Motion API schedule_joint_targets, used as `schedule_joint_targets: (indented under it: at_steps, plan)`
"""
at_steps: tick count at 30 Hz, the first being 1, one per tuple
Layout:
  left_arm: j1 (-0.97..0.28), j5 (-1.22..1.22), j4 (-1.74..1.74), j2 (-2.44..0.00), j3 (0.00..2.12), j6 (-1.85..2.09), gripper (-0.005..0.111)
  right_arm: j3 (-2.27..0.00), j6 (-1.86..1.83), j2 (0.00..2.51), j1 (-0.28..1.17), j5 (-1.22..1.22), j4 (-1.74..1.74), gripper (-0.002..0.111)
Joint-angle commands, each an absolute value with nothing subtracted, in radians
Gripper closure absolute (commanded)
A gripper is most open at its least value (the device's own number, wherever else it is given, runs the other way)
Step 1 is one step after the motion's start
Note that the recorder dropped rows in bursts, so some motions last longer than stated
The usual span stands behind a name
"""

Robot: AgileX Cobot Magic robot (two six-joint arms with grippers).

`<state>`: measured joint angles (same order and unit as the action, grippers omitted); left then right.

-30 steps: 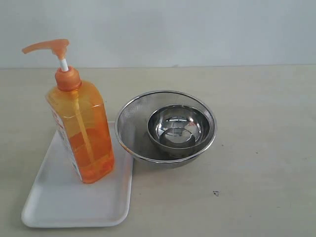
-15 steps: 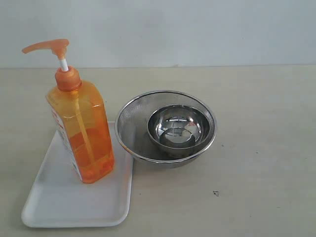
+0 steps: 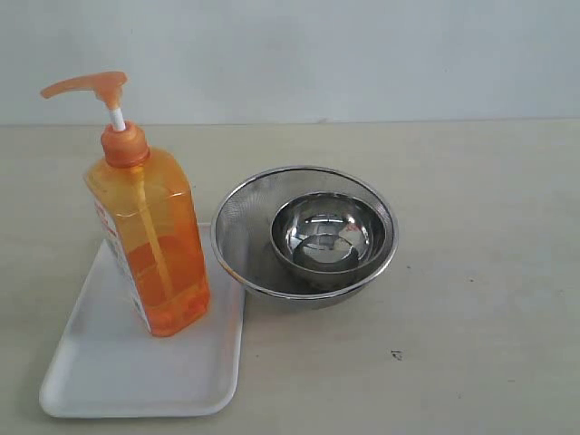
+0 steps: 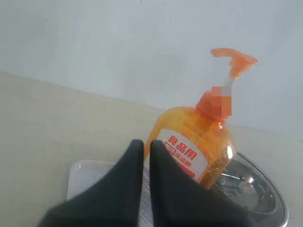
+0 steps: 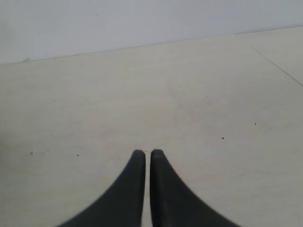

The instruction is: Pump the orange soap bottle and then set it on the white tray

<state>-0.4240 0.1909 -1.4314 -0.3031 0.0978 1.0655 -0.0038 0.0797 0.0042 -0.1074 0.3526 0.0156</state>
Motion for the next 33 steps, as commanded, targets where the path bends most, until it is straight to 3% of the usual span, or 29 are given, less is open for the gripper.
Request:
schedule_joint_targets:
  at_steps: [1,12,20,25,30,33]
  plan:
    - [-0.422,0.126,-1.424,-0.298,0.097,1.062,0.102,0.000,0.075,0.000,-0.110,0.350,0.011,0.107]
    - [-0.422,0.132,-1.342,-0.311,0.204,1.025,0.102,0.000,0.075,0.000,-0.110,0.350,0.011,0.107]
    - [-0.422,-0.026,-1.216,-0.715,0.522,1.029,0.102,0.000,0.075,0.000,-0.110,0.350,0.011,0.107]
    - [-0.442,0.184,-1.091,-0.974,0.500,0.966,0.102,0.000,0.075,0.000,-0.110,0.350,0.011,0.107]
    - [-0.566,0.471,-0.395,-1.014,0.419,0.219,0.102,0.000,0.075,0.000,-0.110,0.350,0.011,0.107]
    - [-0.568,0.616,-0.216,-1.048,0.319,0.135,0.102,0.000,0.075,0.000,-0.110,0.350,0.011,0.107]
